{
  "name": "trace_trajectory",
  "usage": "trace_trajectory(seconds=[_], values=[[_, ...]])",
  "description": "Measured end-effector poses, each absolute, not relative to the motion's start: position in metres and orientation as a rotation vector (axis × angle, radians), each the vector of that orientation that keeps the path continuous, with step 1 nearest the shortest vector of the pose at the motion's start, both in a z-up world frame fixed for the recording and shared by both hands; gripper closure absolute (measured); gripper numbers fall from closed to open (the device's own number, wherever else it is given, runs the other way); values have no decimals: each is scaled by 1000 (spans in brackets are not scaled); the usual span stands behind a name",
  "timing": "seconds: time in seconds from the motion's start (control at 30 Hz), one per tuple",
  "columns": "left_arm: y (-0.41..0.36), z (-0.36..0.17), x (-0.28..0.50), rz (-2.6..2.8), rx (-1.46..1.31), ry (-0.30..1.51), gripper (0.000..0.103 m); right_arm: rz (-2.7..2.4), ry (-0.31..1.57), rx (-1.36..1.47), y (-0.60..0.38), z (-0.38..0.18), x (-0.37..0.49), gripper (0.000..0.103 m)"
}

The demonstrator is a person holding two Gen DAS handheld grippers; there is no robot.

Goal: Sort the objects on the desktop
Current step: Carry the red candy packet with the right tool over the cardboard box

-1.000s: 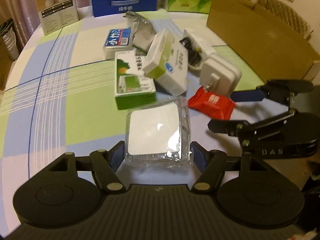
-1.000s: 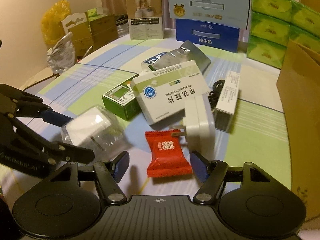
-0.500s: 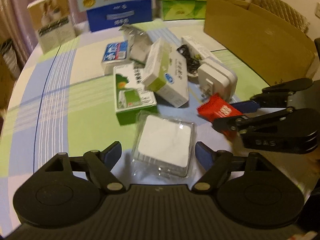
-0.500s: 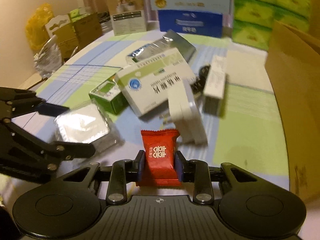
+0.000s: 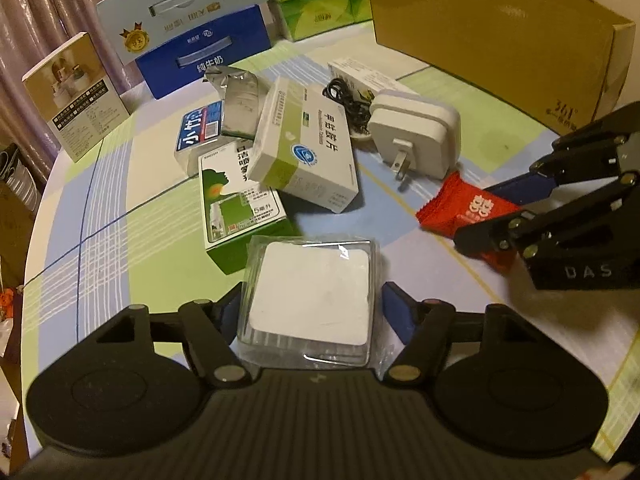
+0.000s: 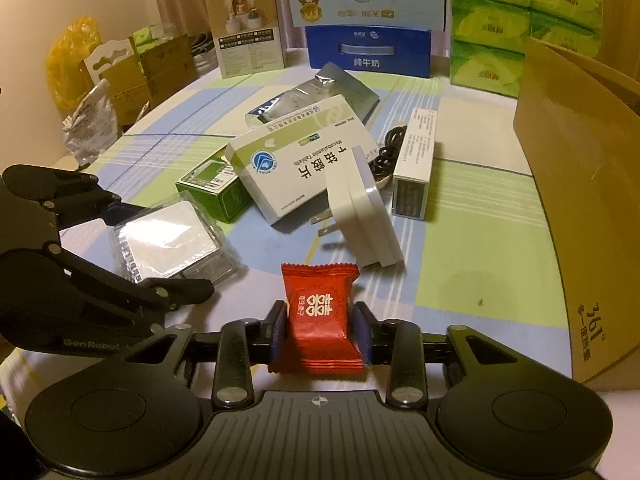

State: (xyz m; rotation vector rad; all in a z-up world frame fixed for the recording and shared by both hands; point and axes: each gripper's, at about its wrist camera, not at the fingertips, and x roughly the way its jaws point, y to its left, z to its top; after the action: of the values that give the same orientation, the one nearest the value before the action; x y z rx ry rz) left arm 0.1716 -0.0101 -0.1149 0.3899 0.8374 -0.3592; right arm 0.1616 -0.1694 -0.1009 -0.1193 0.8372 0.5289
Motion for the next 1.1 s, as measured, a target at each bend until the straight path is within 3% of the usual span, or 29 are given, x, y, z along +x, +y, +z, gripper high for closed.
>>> trace_trajectory(seconds=[0.1,0.47,0.53,0.63,1.1], values=[[-8,-114,172,-358,364,848,43,527,836,-118,-170,-101,162,55],[4,-103,172,-332,208,860,48,524,818,-157,-162,-104,161,55],[4,-102,171,-335,205,860,48,517,811,-183,-160,-104,160,72],[4,-101,169,-339,202,856,48,516,815,-186,-160,-103,158,77],[-1,-77,155,-326,125,832,48,444,719,-107,-184,-56,129,78]])
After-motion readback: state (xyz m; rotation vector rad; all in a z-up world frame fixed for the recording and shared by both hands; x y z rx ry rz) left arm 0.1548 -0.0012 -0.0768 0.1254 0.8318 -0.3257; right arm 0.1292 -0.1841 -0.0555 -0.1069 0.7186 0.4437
